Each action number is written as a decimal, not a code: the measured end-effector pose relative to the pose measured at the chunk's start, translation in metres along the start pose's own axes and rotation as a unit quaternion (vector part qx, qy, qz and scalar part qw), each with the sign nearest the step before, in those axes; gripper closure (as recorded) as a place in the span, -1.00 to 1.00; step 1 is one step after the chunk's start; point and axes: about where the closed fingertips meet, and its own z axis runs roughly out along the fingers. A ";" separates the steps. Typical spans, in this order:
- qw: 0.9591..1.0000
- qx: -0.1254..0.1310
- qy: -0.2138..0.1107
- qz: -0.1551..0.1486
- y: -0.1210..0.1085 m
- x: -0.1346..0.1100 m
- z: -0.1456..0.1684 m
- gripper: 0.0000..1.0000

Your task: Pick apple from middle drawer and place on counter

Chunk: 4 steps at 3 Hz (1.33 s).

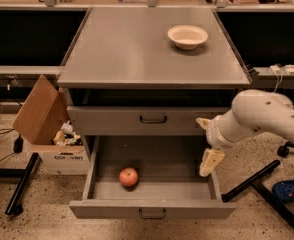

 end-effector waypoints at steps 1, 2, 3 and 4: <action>1.000 0.004 -0.019 0.008 -0.004 0.011 0.047 -1.00; 1.000 0.004 -0.019 0.008 -0.004 0.011 0.048 -1.00; 1.000 -0.017 -0.019 0.005 0.023 0.006 0.060 -1.00; 0.999 -0.035 -0.016 -0.006 0.061 -0.009 0.062 -1.00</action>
Offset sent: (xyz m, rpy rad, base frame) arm 0.0163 0.0039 -0.0434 0.0375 -0.0105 -0.0053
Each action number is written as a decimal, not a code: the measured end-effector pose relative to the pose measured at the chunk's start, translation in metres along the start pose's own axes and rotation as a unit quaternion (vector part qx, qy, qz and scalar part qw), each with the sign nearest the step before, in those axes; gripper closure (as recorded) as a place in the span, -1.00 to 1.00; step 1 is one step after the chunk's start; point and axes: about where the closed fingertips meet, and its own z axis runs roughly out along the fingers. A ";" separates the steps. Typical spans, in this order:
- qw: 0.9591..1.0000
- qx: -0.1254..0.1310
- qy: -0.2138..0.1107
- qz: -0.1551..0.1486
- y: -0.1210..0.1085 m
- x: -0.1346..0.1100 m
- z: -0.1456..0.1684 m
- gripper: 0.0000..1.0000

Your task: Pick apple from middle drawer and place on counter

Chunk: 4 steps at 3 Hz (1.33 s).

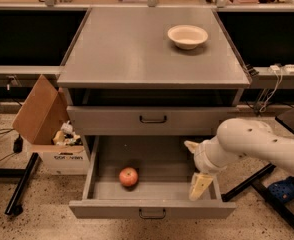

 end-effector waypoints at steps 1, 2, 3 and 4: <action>1.000 -0.011 -0.015 -0.004 0.025 -0.029 0.023 -1.00; 0.999 -0.017 -0.036 0.022 0.027 -0.053 0.051 -1.00; 0.995 -0.020 -0.076 0.063 0.018 -0.077 0.072 -1.00; 0.995 -0.019 -0.075 0.069 0.009 -0.078 0.085 -1.00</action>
Offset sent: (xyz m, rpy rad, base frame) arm -0.0090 0.1086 -0.0533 0.1454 0.0813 -0.0709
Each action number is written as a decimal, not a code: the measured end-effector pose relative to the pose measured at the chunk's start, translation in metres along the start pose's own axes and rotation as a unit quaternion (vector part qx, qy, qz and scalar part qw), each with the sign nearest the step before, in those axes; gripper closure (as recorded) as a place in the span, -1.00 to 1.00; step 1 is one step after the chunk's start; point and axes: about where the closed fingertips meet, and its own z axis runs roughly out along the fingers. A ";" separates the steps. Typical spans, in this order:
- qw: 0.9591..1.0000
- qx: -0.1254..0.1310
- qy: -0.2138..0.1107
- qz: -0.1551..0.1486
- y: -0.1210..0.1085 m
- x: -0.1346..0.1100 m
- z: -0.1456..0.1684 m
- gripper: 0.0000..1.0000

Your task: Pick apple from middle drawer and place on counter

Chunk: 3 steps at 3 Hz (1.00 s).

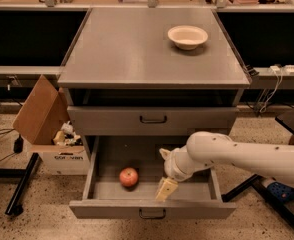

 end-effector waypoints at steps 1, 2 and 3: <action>1.000 0.002 -0.007 0.008 -0.020 -0.003 0.024 -1.00; 1.000 0.015 -0.022 0.011 -0.035 -0.018 0.038 -1.00; 0.998 0.030 -0.041 0.026 -0.038 -0.027 0.056 -1.00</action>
Offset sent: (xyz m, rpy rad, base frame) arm 0.0693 0.0458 -0.0218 0.0825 -0.0609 -0.0604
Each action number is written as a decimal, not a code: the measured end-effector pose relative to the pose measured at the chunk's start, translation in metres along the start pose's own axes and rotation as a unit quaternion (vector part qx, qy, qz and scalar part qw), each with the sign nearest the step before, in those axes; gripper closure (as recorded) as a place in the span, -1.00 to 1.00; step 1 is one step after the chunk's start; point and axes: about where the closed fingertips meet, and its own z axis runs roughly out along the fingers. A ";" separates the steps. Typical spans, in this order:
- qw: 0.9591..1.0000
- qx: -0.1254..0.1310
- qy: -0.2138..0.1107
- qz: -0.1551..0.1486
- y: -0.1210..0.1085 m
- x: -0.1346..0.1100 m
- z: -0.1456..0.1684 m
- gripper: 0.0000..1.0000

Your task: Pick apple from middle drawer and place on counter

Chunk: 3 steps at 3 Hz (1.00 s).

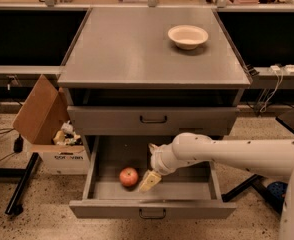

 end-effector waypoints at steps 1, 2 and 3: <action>1.000 0.003 -0.019 0.011 -0.001 -0.003 0.022 -1.00; 0.999 -0.002 -0.028 0.016 -0.001 -0.001 0.046 -1.00; 0.999 -0.011 -0.032 0.019 -0.001 0.003 0.073 -1.00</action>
Offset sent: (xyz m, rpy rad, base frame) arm 0.0200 0.0393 -0.0619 0.0864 0.0175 -0.0218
